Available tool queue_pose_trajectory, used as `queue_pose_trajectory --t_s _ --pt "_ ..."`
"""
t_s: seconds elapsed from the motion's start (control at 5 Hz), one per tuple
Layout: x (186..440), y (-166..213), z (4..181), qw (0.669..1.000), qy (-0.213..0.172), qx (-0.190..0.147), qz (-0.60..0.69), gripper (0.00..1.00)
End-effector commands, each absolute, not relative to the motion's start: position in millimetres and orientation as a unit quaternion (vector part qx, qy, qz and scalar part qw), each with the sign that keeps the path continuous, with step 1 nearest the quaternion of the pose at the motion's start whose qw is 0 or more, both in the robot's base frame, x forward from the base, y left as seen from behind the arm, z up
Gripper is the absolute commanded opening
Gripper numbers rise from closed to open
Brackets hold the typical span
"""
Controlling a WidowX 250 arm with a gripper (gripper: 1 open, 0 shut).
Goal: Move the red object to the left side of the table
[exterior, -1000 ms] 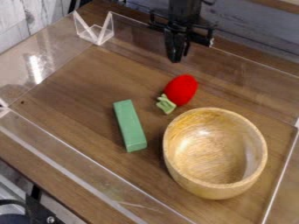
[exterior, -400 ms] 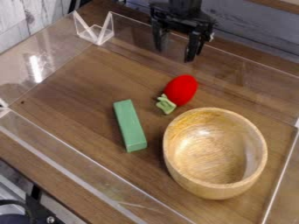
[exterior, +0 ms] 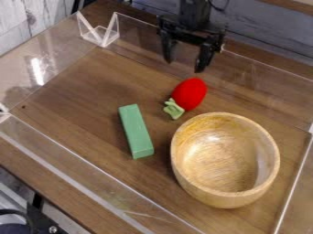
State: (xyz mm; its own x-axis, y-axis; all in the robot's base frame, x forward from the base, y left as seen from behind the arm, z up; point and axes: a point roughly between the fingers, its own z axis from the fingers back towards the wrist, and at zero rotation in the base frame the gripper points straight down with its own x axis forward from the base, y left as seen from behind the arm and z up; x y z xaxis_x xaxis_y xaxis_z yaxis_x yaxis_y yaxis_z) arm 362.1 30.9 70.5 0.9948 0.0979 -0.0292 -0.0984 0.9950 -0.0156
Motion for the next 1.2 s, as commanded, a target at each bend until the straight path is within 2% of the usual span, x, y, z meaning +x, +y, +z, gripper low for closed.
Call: queue_pose_trajectory --t_s 0.0,0.6,0.8,1.0 --pt "374.5 35.8 80.5 0.997 -0.012 -0.008 0.077 1.00" --pt "375.8 46.8 49.1 0.998 0.019 -0.008 0.056 1.00" --pt "373.9 48.0 33.6 0.998 0.030 -0.008 0.049 1.00" --pt "370.0 49.9 26.2 0.999 0.032 -0.008 0.041 0.00"
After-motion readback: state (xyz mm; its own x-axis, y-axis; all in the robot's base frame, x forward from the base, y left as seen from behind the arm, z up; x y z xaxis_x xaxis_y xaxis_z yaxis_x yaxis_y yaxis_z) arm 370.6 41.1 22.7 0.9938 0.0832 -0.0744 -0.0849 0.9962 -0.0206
